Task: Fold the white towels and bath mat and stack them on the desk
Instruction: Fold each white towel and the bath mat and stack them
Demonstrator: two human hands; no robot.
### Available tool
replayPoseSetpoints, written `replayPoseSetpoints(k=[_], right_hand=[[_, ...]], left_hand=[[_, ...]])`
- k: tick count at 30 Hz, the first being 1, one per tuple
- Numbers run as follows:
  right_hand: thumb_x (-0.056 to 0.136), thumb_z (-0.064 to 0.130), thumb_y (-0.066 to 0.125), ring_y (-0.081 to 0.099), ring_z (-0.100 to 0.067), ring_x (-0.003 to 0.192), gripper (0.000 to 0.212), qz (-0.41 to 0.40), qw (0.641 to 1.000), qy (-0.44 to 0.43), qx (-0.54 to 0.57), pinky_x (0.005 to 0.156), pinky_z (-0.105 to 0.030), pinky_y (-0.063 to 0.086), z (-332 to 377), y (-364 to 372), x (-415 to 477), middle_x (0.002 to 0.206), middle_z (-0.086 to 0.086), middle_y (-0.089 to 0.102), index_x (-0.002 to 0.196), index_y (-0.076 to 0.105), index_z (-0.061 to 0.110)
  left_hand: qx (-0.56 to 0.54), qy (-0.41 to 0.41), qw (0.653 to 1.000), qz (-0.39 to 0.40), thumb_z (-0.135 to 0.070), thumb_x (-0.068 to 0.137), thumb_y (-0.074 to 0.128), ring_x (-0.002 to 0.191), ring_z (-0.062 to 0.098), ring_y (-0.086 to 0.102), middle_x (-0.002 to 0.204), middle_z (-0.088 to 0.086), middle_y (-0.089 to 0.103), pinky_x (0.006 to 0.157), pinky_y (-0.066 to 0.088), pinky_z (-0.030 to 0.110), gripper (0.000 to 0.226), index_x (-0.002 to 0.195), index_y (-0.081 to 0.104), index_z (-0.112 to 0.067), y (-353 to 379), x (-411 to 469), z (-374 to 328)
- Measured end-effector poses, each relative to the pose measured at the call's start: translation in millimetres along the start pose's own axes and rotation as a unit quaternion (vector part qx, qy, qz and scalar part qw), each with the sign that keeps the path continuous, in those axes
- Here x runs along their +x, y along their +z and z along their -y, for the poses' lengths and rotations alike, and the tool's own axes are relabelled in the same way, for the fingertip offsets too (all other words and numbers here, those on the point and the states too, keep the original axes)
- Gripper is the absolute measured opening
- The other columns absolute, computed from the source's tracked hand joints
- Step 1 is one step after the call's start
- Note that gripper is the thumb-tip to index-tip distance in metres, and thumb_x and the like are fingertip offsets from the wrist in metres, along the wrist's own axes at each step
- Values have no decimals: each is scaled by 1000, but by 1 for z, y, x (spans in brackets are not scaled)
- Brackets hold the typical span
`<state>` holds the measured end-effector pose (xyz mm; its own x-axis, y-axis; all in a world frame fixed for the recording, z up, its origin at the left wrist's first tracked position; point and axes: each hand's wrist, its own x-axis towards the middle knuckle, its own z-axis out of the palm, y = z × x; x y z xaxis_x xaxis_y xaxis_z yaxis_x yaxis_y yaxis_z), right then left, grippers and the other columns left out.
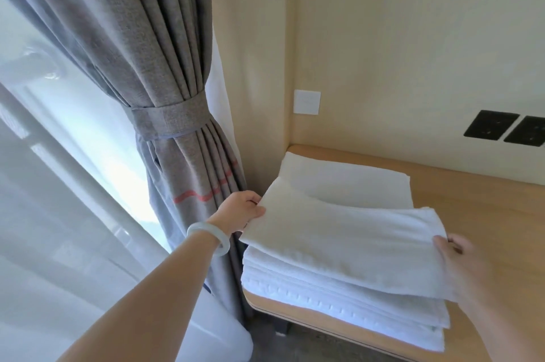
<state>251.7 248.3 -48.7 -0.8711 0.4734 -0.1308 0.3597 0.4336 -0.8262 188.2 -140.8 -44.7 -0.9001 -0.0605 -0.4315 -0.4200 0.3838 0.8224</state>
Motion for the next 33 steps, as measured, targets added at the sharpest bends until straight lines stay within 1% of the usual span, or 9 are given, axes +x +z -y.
replayPoseSetpoints(k=[3,8,13,17,21,24,26,29,33], right_hand=[[97,20,53,50,-27,65,22,13,999,47,-12,59,-34,32,-18,8,-1,74,-10,57,88,59,1],[98,26,48,46,-25,59,26,29,997,65,-39,54,-31,30,-26,17,-4,68,-10,50,90,55,1],[98,22,45,39,-21,56,22,31,997,66,-34,53,-31,28,-27,19,-11,68,-11,42,91,49,1],[95,22,46,46,-25,60,20,10,997,68,-36,56,-33,36,-31,20,-12,71,-14,49,90,51,3],[95,23,45,46,-25,60,22,8,997,67,-44,56,-35,36,-34,20,-11,70,-13,49,87,51,4],[96,20,46,39,-22,58,23,9,997,57,-45,55,-33,31,-30,17,-14,67,-11,42,87,48,-1],[96,19,46,37,-21,57,24,-3,998,35,-48,53,-32,28,-27,13,-15,66,-11,40,86,47,-3],[97,19,46,38,-23,56,24,-7,998,20,-65,52,-31,26,-34,10,-17,67,-13,42,86,48,-3],[97,16,47,42,-25,58,21,-12,997,36,-64,54,-33,30,-47,15,-20,69,-16,46,88,48,-3]], left_hand=[[-10,-45,999,16,-8,91,64,74,26,67,90,14,71,65,60,36,12,102,61,-3,7,-6,15],[-62,-60,996,6,-4,87,67,73,23,70,89,11,72,60,57,30,21,107,61,-6,8,-8,24],[-31,-24,999,27,5,81,69,83,31,70,92,18,72,83,57,51,43,114,57,-19,7,-10,26],[-12,1,1000,19,4,78,68,69,25,61,90,20,70,59,50,34,58,121,47,-28,11,-16,23],[23,29,998,45,3,73,66,77,33,66,97,17,70,70,54,47,49,107,52,-30,8,-23,22],[52,48,995,68,14,81,55,85,32,68,109,14,67,68,55,37,38,103,63,-16,5,-25,16],[41,52,996,53,17,83,52,85,31,68,112,14,65,66,55,32,41,104,67,-15,4,-25,13],[68,42,995,54,14,84,54,75,26,65,102,16,68,72,56,37,43,107,68,-20,7,-28,17],[79,28,994,67,9,84,58,74,24,65,91,14,70,75,56,34,47,104,67,-33,11,-31,24]])
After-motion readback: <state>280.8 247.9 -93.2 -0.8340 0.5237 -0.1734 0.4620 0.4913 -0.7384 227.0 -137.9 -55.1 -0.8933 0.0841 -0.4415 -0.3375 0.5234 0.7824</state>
